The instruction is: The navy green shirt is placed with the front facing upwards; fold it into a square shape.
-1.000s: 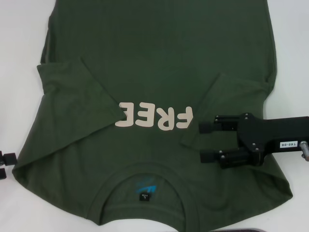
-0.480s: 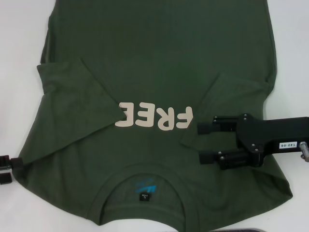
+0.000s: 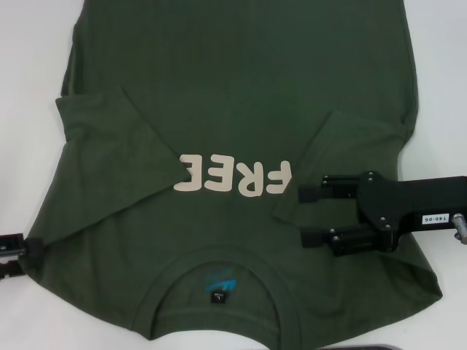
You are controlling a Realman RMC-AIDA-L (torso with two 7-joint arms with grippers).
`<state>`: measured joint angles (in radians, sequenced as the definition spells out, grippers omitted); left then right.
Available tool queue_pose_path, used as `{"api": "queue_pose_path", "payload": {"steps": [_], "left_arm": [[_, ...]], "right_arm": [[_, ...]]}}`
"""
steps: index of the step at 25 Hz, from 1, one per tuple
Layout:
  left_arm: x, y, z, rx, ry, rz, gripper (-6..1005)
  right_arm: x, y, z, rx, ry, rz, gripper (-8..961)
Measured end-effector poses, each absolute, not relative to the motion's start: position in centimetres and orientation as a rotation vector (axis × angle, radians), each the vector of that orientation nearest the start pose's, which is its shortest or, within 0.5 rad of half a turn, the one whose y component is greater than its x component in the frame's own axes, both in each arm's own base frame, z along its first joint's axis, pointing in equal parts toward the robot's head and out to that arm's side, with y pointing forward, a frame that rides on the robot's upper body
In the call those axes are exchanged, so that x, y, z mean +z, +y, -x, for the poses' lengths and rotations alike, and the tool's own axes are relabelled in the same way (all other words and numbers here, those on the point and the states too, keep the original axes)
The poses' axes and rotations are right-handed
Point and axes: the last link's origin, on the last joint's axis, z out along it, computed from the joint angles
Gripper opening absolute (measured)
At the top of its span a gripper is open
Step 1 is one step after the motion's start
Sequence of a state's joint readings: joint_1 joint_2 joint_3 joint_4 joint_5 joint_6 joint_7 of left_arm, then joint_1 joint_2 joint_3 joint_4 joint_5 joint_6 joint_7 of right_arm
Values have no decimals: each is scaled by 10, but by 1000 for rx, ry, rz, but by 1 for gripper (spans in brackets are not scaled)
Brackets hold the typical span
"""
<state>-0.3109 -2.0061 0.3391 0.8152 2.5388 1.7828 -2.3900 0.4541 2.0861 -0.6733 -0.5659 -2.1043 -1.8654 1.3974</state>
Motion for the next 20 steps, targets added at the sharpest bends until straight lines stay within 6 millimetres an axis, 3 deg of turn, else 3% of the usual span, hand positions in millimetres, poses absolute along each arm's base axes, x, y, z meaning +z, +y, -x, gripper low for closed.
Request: {"api": "queue_pose_path", "payload": {"steps": [20], "left_arm": [[54,230,375,393,2454,-2118,699]], "right_arm": [[-15,258,-267,920,811,2994,851]]}}
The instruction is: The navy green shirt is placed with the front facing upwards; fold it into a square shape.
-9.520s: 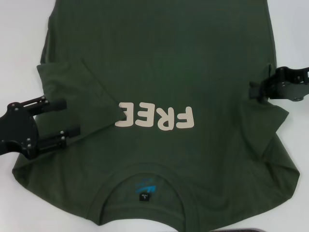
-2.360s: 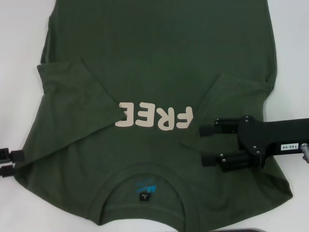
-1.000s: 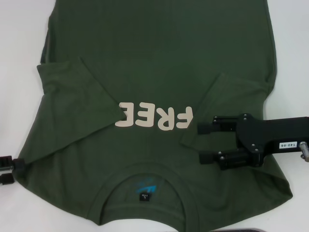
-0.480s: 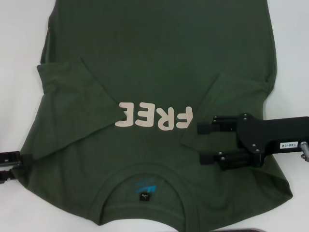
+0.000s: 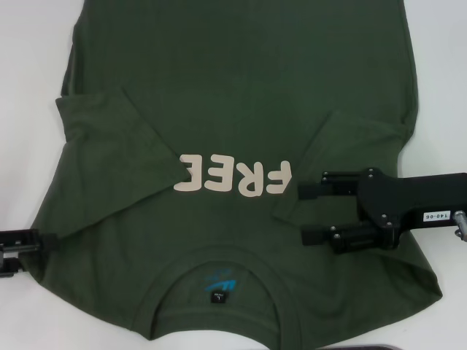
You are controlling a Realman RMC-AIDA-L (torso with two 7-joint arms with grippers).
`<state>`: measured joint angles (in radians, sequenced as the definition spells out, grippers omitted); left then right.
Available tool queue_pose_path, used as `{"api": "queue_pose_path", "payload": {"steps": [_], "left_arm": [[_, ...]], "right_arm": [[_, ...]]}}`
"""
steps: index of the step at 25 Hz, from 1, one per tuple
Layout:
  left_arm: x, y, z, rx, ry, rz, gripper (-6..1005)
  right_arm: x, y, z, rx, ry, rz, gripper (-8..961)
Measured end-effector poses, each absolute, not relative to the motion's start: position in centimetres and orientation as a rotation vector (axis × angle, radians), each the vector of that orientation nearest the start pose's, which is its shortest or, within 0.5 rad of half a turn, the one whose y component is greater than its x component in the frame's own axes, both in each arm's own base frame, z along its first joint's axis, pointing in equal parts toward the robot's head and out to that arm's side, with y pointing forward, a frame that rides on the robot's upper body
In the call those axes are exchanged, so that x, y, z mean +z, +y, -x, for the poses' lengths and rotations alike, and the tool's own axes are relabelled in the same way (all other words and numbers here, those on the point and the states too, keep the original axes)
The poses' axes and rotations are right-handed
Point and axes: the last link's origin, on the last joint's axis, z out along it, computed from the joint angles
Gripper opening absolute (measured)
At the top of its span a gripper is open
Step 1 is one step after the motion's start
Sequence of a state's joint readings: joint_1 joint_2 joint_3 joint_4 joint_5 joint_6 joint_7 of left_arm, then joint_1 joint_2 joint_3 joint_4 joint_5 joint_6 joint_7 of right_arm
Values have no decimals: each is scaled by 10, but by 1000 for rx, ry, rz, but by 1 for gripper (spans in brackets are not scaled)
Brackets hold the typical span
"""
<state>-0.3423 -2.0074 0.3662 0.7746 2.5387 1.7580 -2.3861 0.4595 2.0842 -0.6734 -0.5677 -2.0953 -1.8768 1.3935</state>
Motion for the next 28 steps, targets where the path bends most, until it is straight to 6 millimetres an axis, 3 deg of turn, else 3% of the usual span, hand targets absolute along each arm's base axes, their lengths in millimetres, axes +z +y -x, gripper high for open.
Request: {"api": "queue_pose_path", "payload": {"steps": [14,22,28], "left_arm": [[51,235,374,371,2455,-2132,650],[50,233,373,349,2444,-2142,423],[50,232,373,333,2435,-2151,169]], "right_arm": [[-14,259,-266,924,812,2987,851],[-13,260,-267,933,816,2976,851],[-12,260,-267,940,847,2964,852]]}}
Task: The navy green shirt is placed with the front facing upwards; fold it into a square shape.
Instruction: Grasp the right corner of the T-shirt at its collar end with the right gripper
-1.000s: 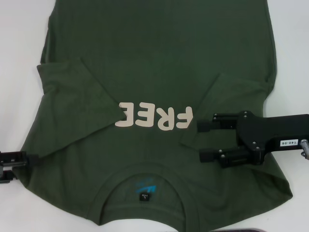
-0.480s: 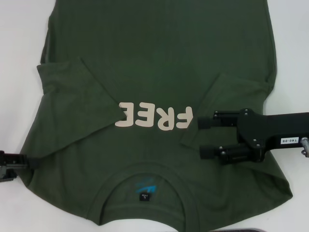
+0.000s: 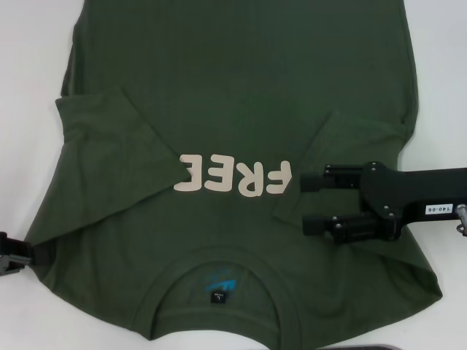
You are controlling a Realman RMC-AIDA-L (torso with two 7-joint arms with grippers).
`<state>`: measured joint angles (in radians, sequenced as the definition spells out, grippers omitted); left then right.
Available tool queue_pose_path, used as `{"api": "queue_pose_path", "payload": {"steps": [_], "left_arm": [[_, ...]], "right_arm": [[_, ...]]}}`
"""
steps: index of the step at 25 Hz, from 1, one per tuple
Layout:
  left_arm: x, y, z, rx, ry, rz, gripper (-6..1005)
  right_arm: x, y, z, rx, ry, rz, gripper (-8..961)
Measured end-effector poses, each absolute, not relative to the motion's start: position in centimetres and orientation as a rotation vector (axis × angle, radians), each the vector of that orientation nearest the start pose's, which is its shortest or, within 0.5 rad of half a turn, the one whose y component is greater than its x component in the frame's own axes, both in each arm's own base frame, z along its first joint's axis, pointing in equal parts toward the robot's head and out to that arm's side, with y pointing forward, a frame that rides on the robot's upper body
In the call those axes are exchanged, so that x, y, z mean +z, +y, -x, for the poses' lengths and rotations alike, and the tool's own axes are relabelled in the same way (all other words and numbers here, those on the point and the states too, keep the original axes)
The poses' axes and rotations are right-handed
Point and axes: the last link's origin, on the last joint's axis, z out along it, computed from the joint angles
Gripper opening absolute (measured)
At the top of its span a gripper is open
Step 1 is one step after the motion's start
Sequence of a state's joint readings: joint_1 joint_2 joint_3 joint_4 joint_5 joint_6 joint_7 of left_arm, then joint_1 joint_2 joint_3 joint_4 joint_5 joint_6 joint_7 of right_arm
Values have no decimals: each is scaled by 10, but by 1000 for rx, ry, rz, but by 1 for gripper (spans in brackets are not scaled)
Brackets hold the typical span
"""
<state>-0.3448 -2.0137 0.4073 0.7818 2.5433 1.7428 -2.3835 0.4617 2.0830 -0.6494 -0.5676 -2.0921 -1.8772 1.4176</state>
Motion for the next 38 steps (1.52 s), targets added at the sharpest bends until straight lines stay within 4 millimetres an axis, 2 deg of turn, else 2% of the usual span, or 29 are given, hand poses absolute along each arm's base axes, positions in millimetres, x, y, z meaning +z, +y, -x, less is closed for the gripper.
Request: {"api": "queue_pose_path", "payload": {"steps": [5,8,11,13,17,20,26,32,38], "left_arm": [[51,233,373,329,2429,-2157,33],[51,233,372,327,2420,-2157,34],[52,233,372,326,2416,-2159,34],[52,234,371,328,2414,-2164,34],[52,236,371,332,2411,-2175,33],[53,238,370,337,2407,-2180,33],[53,241,368,337,2389,-2200,33],[53,244,366,331,2376,-2211,34],[53,247,364,328,2366,-2222,33]], "right_arm": [[-10,262,-268,972,885,2921,852],[-6,265,-271,967,1022,2879,851],[6,267,-287,829,1360,2801,851],[22,264,-301,747,1582,2720,851],[50,254,-320,589,1809,2639,851],[58,245,-331,296,1948,2631,852],[55,238,-333,-49,2008,2714,852],[59,242,-333,-45,1998,2710,852],[62,236,-339,-81,2026,2675,852]]}}
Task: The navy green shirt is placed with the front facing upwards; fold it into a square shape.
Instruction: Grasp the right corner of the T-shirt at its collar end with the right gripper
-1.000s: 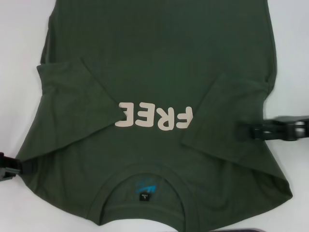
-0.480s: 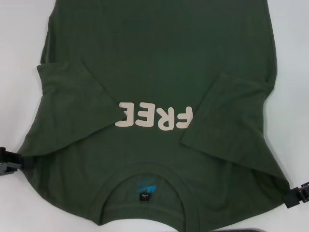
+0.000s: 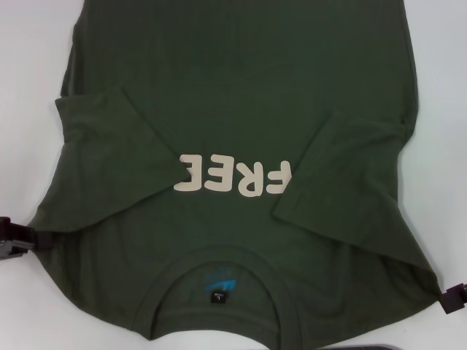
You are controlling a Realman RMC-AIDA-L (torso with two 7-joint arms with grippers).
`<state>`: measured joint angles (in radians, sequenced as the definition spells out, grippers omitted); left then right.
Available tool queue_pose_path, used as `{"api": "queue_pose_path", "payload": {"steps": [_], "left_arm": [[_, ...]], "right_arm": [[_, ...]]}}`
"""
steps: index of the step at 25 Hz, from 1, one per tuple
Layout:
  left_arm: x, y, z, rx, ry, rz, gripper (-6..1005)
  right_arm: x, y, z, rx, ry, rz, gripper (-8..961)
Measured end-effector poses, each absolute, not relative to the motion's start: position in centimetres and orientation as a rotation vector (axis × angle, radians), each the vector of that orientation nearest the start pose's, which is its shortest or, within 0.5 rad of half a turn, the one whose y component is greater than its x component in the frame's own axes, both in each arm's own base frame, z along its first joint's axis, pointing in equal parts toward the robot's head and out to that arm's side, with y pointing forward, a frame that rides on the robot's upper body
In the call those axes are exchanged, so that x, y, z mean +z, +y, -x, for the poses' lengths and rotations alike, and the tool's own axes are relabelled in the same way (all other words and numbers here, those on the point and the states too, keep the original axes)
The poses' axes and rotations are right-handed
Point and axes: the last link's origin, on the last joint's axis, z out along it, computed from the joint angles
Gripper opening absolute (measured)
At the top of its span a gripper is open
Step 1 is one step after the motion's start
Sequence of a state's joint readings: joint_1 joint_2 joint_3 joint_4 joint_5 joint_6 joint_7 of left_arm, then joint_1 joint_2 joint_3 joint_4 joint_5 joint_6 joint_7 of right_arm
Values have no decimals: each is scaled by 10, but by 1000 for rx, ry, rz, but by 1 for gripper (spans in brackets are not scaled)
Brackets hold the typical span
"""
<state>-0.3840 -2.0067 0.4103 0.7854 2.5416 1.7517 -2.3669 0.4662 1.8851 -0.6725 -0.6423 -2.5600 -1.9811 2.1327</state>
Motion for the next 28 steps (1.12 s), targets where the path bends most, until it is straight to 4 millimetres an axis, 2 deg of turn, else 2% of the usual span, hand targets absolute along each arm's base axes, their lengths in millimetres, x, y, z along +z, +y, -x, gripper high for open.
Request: {"api": "queue_pose_path", "payload": {"steps": [11,28], "left_arm": [[54,248,363,326,2363,-2228,34],[56,249,364,324,2368,-2229,34]], "right_arm": [[75,235,-348,-52,2048,2603,852],[63,236,-349,-89,2059,2577,852]]}}
